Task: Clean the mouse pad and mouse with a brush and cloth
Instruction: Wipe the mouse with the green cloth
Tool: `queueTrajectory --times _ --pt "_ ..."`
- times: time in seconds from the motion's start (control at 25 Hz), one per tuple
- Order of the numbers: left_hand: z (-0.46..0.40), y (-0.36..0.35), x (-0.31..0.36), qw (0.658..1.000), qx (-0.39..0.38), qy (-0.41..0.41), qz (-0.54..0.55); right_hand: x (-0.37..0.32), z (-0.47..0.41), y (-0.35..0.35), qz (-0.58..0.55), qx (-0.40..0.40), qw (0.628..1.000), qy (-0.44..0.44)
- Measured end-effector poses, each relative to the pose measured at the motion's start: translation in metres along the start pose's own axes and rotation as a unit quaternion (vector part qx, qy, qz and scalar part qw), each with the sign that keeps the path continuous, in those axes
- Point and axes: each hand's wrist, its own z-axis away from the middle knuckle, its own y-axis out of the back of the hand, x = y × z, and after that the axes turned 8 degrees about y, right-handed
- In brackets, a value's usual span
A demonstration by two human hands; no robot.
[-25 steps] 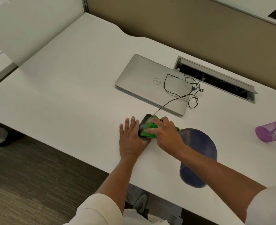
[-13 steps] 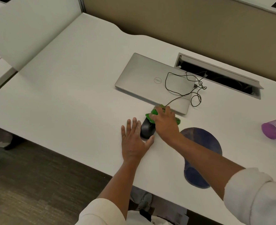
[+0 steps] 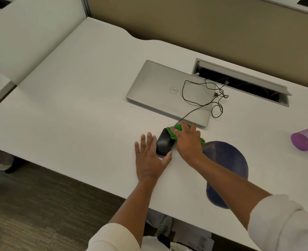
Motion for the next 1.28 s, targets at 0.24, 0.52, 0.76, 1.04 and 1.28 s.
queueTrajectory --times 0.24,0.52,0.76,1.04,1.28 --pt "0.000 0.002 0.001 1.000 0.002 0.003 0.001 -0.006 0.030 -0.006 0.004 0.011 0.999 0.041" --pt "0.000 0.004 0.003 1.000 -0.011 0.006 0.000 -0.016 0.033 -0.006 0.018 -0.026 0.999 0.031" --pt "0.001 0.006 0.004 1.000 -0.009 0.009 0.001 -0.015 0.026 0.002 0.057 -0.028 0.996 0.068" --pt "0.000 0.006 0.003 0.999 -0.033 0.002 -0.030 -0.029 0.029 0.005 0.103 -0.044 0.980 0.167" --pt "-0.001 0.007 0.002 0.999 -0.027 0.001 -0.019 -0.003 0.045 0.012 0.129 -0.047 0.950 0.279"
